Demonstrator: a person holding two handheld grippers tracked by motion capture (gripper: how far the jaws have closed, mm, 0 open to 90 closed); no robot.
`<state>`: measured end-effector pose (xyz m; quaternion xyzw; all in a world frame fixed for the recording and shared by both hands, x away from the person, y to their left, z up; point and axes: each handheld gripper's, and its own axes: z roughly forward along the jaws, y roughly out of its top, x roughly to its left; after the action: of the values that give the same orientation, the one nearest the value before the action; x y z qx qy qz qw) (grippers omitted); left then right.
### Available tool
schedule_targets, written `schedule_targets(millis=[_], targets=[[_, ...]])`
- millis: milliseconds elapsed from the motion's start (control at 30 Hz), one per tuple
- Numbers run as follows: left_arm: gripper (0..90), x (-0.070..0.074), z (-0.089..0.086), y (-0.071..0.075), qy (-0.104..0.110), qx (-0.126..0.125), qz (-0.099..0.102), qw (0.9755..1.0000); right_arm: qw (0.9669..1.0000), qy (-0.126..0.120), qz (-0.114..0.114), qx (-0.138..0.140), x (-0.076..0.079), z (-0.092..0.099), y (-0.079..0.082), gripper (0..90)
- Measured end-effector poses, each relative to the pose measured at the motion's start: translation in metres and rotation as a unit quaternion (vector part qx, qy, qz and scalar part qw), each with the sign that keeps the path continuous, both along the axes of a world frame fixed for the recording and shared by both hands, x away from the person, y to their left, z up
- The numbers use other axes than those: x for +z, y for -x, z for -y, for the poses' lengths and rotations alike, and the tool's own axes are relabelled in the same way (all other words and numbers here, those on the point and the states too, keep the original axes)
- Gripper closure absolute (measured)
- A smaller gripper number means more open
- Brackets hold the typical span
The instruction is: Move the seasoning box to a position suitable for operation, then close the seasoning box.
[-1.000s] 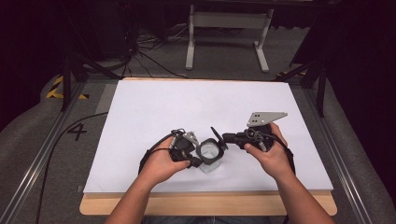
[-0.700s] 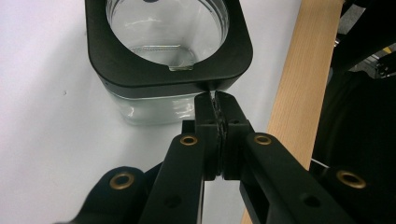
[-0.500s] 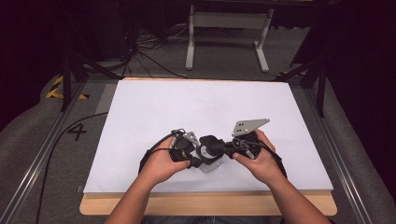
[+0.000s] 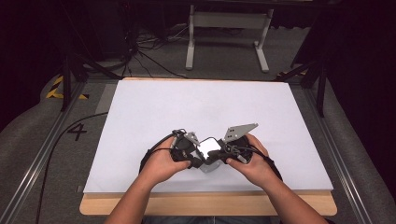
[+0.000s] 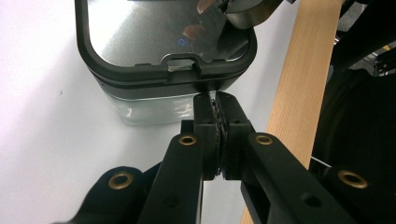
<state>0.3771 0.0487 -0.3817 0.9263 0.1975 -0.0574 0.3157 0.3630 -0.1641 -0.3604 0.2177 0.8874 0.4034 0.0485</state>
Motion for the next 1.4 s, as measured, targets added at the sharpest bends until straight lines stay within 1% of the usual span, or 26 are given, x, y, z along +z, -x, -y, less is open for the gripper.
schedule_targets(millis=[133, 200, 233, 300, 367, 400, 500, 533, 567, 600, 633, 667, 700, 733, 767, 800, 900, 933, 967, 1000, 1033, 1100, 1133, 1267, 1333, 1400], targets=[[87.9, 0.001, 0.0, -0.001, -0.001, -0.004, -0.001, 1.0, 1.0, -0.004, 0.002, 0.0, 0.001, 0.002, 0.001, 89.3], [87.5, 0.003, -0.002, -0.001, 0.007, -0.007, -0.004, 0.9999, 0.9999, -0.016, -0.001, 0.001, 0.005, 0.006, 0.002, 89.3], [86.9, 0.005, -0.005, 0.0, 0.015, -0.007, -0.012, 0.9998, 0.9998, -0.019, 0.004, -0.003, 0.011, 0.013, 0.003, 89.3], [87.2, 0.007, -0.006, -0.001, 0.016, -0.007, -0.011, 0.9998, 0.9998, -0.021, 0.005, -0.003, 0.013, 0.016, 0.003, 89.5], [87.3, 0.012, -0.012, -0.002, 0.015, 0.001, -0.003, 0.9999, 0.9998, -0.021, 0.002, -0.007, 0.018, 0.028, 0.003, 89.9], [87.4, 0.014, -0.016, -0.003, 0.018, 0.013, 0.0, 0.9998, 0.9997, -0.02, 0.0, -0.01, 0.019, 0.032, 0.003, 90.0], [88.6, 0.018, -0.026, -0.008, 0.029, 0.03, 0.011, 0.9991, 0.9999, -0.006, -0.008, -0.013, 0.02, 0.044, 0.003, 90.0], [88.9, 0.018, -0.026, -0.008, 0.029, 0.03, 0.011, 0.9991, 0.9998, 0.004, -0.018, -0.007, 0.019, 0.046, 0.003, 90.0], [89.2, 0.018, -0.032, -0.013, 0.036, 0.049, 0.017, 0.998, 0.9996, 0.016, -0.024, -0.004, 0.016, 0.048, 0.003, 90.0], [89.3, 0.018, -0.032, -0.013, 0.036, 0.049, 0.017, 0.998, 0.9996, 0.016, -0.024, -0.004, 0.016, 0.048, 0.003, 90.0], [89.3, 0.018, -0.035, -0.017, 0.033, 0.055, 0.02, 0.9977, 0.9993, 0.024, -0.03, -0.002, 0.014, 0.05, 0.004, 90.0], [89.3, 0.016, -0.035, -0.019, 0.037, 0.062, 0.02, 0.9972, 0.9986, 0.035, -0.039, 0.004, 0.009, 0.05, 0.004, 90.0], [89.3, 0.016, -0.036, -0.022, 0.037, 0.062, 0.014, 0.9973, 0.9981, 0.043, -0.043, 0.003, 0.006, 0.051, 0.004, 90.0], [89.1, 0.013, -0.035, -0.023, 0.043, 0.07, 0.019, 0.9965, 0.9978, 0.049, -0.046, 0.0, 0.002, 0.051, 0.003, 90.0], [88.9, 0.011, -0.035, -0.026, 0.039, 0.076, 0.014, 0.9963, 0.9966, 0.06, -0.056, -0.002, -0.006, 0.05, 0.002, 90.0], [88.9, 0.011, -0.035, -0.026, 0.039, 0.076, 0.014, 0.9963, 0.9966, 0.06, -0.056, -0.002, -0.006, 0.05, 0.002, 90.0], [88.8, 0.01, -0.036, -0.028, 0.043, 0.075, 0.011, 0.9962, 0.9952, 0.07, -0.069, -0.003, -0.017, 0.046, 0.0, 90.0], [88.8, 0.011, -0.036, -0.029, 0.038, 0.072, 0.012, 0.9966, 0.9948, 0.073, -0.071, -0.003, -0.02, 0.045, -0.001, 90.0], [88.7, 0.009, -0.035, -0.03, 0.045, 0.074, 0.014, 0.9962, 0.9946, 0.074, -0.073, -0.003, -0.025, 0.042, -0.002, 90.0], [88.7, 0.009, -0.036, -0.029, 0.04, 0.073, 0.013, 0.9964, 0.9941, 0.078, -0.076, -0.005, -0.029, 0.039, -0.003, 90.0], [88.7, 0.009, -0.036, -0.029, 0.04, 0.073, 0.013, 0.9964, 0.9941, 0.078, -0.076, -0.005, -0.029, 0.039, -0.003, 90.0], [88.6, 0.009, -0.036, -0.029, 0.044, 0.073, 0.014, 0.9963, 0.9943, 0.073, -0.077, -0.006, -0.033, 0.037, -0.004, 90.0], [88.4, 0.009, -0.037, -0.028, 0.04, 0.075, 0.01, 0.9963, 0.9945, 0.07, -0.077, -0.01, -0.035, 0.035, -0.005, 90.0], [88.0, 0.009, -0.038, -0.027, 0.042, 0.078, 0.011, 0.996, 0.9949, 0.057, -0.081, -0.017, -0.038, 0.033, -0.009, 90.0], [87.6, 0.008, -0.04, -0.026, 0.043, 0.08, 0.012, 0.9958, 0.9946, 0.058, -0.085, -0.016, -0.039, 0.033, -0.011, 90.0], [87.6, 0.009, -0.042, -0.025, 0.035, 0.081, 0.009, 0.9961, 0.9943, 0.058, -0.088, -0.015, -0.04, 0.033, -0.012, 90.0]])
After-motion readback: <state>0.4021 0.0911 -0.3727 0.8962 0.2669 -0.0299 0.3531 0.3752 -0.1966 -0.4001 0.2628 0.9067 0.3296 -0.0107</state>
